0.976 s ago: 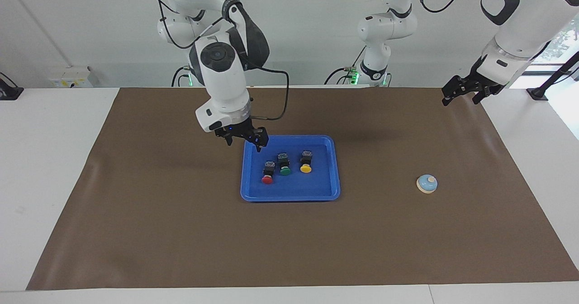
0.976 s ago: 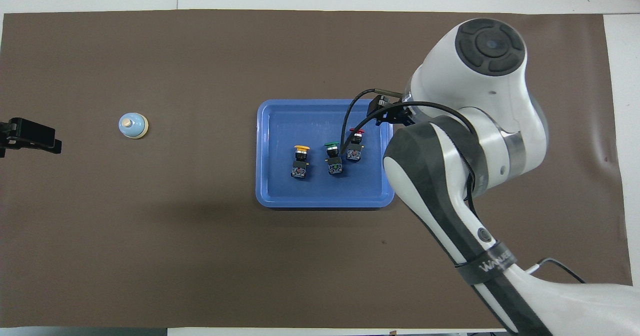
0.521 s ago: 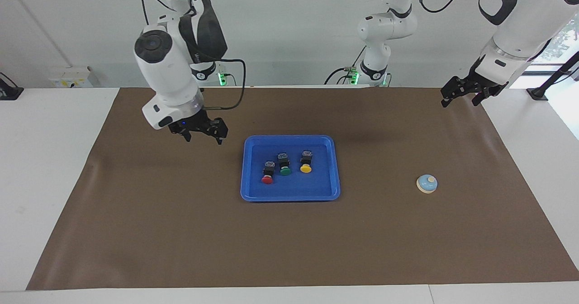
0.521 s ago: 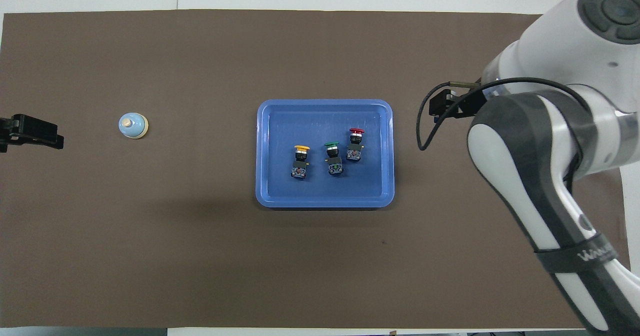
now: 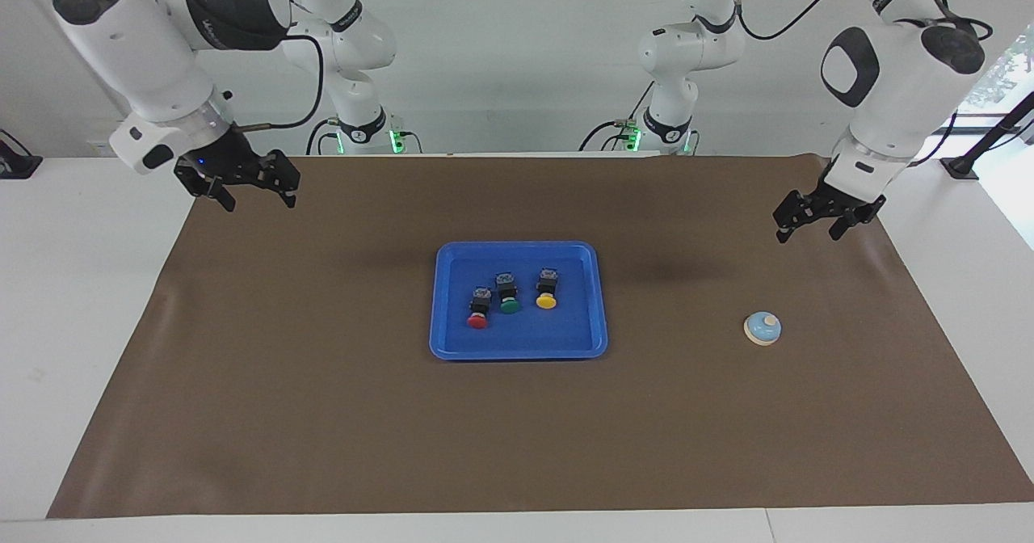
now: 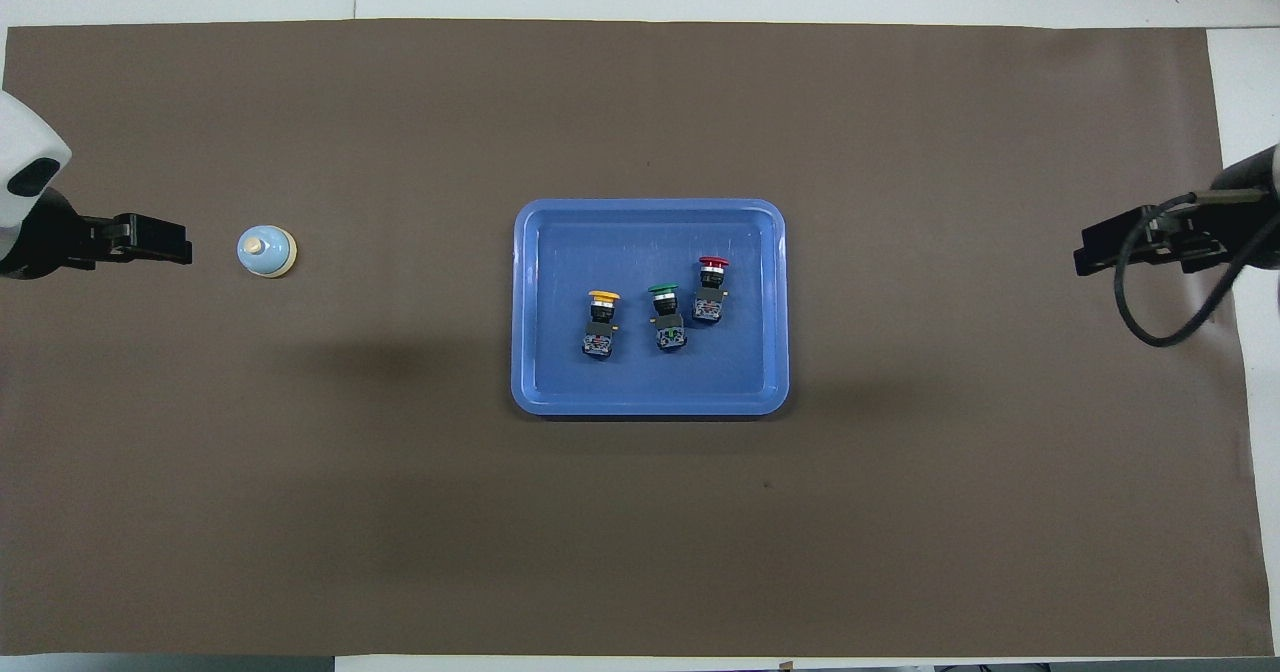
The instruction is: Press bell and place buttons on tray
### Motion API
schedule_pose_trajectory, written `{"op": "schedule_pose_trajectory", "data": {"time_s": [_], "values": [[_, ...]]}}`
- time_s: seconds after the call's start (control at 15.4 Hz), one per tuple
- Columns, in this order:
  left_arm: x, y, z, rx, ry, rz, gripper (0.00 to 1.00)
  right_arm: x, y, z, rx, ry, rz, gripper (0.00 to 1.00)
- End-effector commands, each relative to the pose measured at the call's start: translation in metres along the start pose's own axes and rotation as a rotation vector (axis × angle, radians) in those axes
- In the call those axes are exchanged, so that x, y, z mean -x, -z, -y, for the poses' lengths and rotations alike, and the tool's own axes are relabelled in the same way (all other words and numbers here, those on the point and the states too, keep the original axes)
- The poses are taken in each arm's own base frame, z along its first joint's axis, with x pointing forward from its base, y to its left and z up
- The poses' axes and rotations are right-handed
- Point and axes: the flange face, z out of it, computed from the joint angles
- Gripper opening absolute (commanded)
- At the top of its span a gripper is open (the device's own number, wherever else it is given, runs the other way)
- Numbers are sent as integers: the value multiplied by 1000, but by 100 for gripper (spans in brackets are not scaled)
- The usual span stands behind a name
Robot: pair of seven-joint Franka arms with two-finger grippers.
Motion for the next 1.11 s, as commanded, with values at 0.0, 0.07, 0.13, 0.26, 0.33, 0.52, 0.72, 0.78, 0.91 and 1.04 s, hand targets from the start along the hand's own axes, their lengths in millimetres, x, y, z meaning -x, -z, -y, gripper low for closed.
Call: {"op": "schedule_pose_trajectory", "data": {"time_s": [0.0,0.07,0.13,0.26,0.33,0.52,0.72,0.78,0.91,1.04], "values": [[-13,-34,3,-1,-12,2,20,29,16,0,35,19,42,100],[-12,-39,3,0,-11,13,0,32,16,-1,48,20,49,100],[-10,-44,3,1,-9,22,0,33,18,-2,50,20,45,100],[-9,-49,3,1,-10,27,0,30,19,-4,86,21,28,100],[-12,-55,3,1,-11,29,0,28,21,-5,100,26,12,100],[-21,-74,-3,-42,-52,44,0,25,20,-8,103,22,0,100],[-27,-86,0,-40,-48,35,0,26,21,-8,102,21,0,100],[-28,-88,0,-40,-47,27,0,26,21,-7,102,22,0,100],[-33,-95,3,-39,-44,-2,0,25,21,-8,102,20,1,100],[-35,-102,4,-38,-42,-7,0,26,21,-7,100,21,3,100]]}}
